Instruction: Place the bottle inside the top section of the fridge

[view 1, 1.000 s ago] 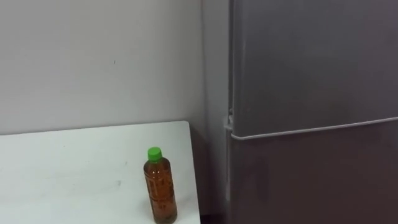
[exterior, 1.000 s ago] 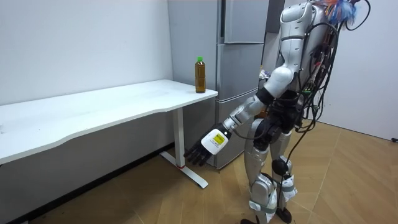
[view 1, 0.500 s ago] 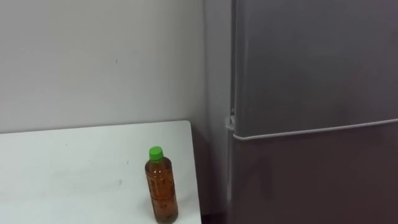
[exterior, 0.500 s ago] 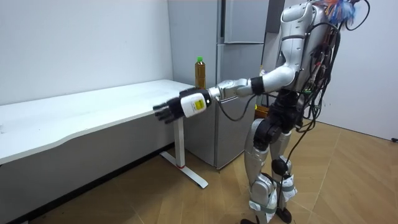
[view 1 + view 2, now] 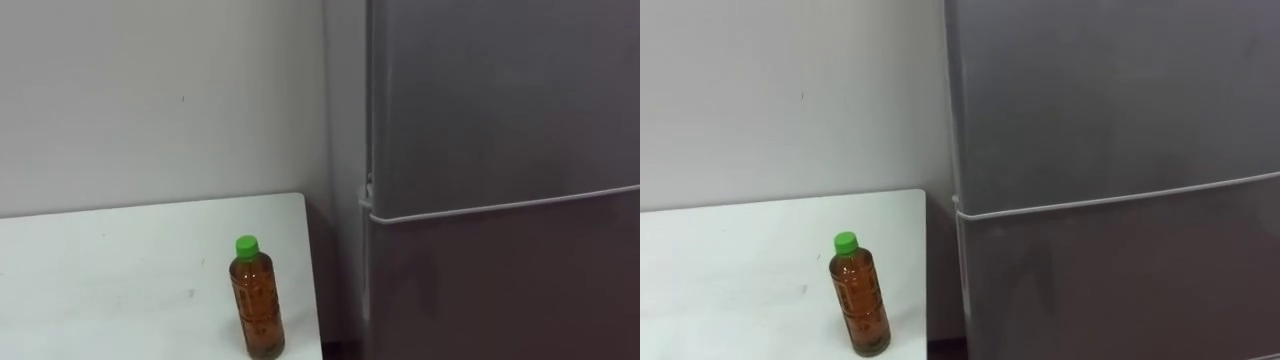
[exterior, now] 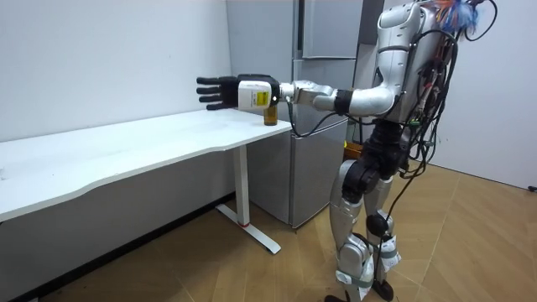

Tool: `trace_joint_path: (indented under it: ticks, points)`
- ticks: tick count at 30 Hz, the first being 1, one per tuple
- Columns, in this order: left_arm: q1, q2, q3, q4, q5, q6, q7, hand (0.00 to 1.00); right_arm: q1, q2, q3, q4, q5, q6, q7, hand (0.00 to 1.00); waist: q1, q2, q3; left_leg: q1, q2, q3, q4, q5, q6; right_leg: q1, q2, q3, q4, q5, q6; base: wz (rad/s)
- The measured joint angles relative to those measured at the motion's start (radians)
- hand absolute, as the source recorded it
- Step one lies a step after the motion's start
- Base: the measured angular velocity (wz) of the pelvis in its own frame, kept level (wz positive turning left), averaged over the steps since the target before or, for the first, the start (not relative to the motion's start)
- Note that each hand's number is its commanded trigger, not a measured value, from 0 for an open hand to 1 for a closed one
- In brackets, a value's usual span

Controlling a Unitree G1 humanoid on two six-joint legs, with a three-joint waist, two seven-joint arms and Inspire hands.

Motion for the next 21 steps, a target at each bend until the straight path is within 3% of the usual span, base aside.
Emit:
trace_joint_path:
  ticks: [6,11,14,21]
  points:
    - [-0.088,0.000,-0.002,-0.039,0.040,0.000,-0.039,0.00,-0.011,0.008,-0.001,-0.002,-0.033,0.000,0.002,0.00,-0.020,-0.009,0.0039,-0.004,-0.004,-0.021,0.007,0.000,0.000,0.008,-0.003,-0.014,-0.005,0.000,0.000,0.07]
    - [-0.099,0.000,-0.038,-0.044,0.040,0.001,-0.086,0.00,-0.019,0.015,-0.001,0.002,-0.035,0.000,-0.005,0.00,-0.036,-0.007,0.0046,0.002,-0.004,-0.020,0.006,0.000,0.000,0.014,-0.002,-0.008,-0.014,0.000,0.001,-0.01]
    - [-0.100,0.000,-0.068,-0.070,0.041,0.006,-0.118,0.00,-0.027,0.018,0.000,0.001,-0.040,0.000,-0.005,0.00,-0.052,-0.010,0.0038,0.003,-0.004,-0.018,0.006,0.000,0.000,0.014,-0.002,-0.006,-0.014,0.000,0.001,-0.01]
    - [-0.153,-0.001,-0.177,-0.104,0.041,0.034,-0.276,0.00,-0.049,0.023,0.000,0.008,-0.069,0.000,0.006,0.00,-0.088,-0.014,0.0128,0.009,-0.004,-0.013,0.006,0.001,0.000,0.018,-0.001,-0.002,-0.014,0.000,0.001,0.00]
